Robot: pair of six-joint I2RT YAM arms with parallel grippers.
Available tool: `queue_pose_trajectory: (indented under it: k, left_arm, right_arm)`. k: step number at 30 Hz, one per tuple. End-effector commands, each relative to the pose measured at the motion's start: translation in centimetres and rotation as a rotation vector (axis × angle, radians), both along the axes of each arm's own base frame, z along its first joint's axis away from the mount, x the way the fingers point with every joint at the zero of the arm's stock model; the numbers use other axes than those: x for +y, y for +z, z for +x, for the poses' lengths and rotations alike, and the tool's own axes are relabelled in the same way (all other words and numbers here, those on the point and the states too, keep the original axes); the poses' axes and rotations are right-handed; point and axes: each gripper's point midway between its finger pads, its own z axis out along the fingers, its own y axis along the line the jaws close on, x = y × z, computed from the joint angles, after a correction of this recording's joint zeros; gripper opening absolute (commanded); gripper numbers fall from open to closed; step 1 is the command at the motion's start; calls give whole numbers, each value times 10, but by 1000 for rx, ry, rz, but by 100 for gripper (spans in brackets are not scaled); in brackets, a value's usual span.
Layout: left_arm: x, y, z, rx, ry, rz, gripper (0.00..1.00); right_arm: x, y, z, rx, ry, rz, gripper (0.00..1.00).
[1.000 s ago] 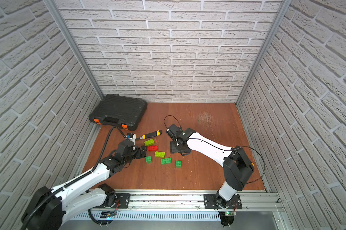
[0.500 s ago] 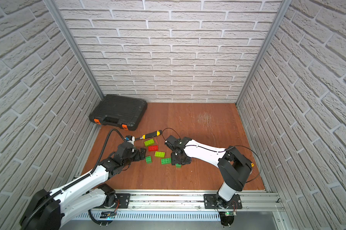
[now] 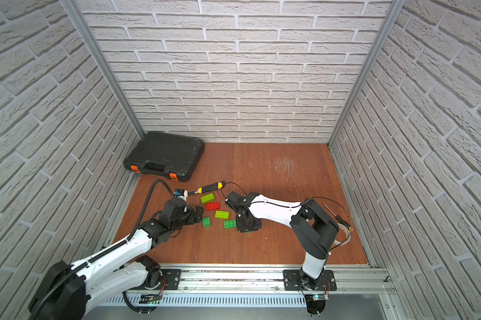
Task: Assemble a spoon with lego
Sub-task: Pick up the lego brick from the center of the board.
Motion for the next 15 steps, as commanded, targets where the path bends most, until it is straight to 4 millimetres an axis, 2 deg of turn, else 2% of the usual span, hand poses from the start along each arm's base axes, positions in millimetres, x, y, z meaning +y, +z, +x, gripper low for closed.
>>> queue_pose_trajectory:
  k: [1, 6, 9, 15]
  left_arm:
    - [-5, 0, 1, 2, -22, -13, 98]
    - [-12, 0, 5, -2, -45, -39, 98]
    - [-15, 0, 7, 1, -54, -52, 98]
    - [-16, -3, 11, 15, -58, -63, 98]
  right_arm:
    - [5, 31, 5, -38, 51, 10, 26]
    - [13, 77, 27, -90, 100, 34, 25]
    - [21, 94, 47, -117, 123, 59, 25]
    - [32, 94, 84, -88, 174, 54, 25]
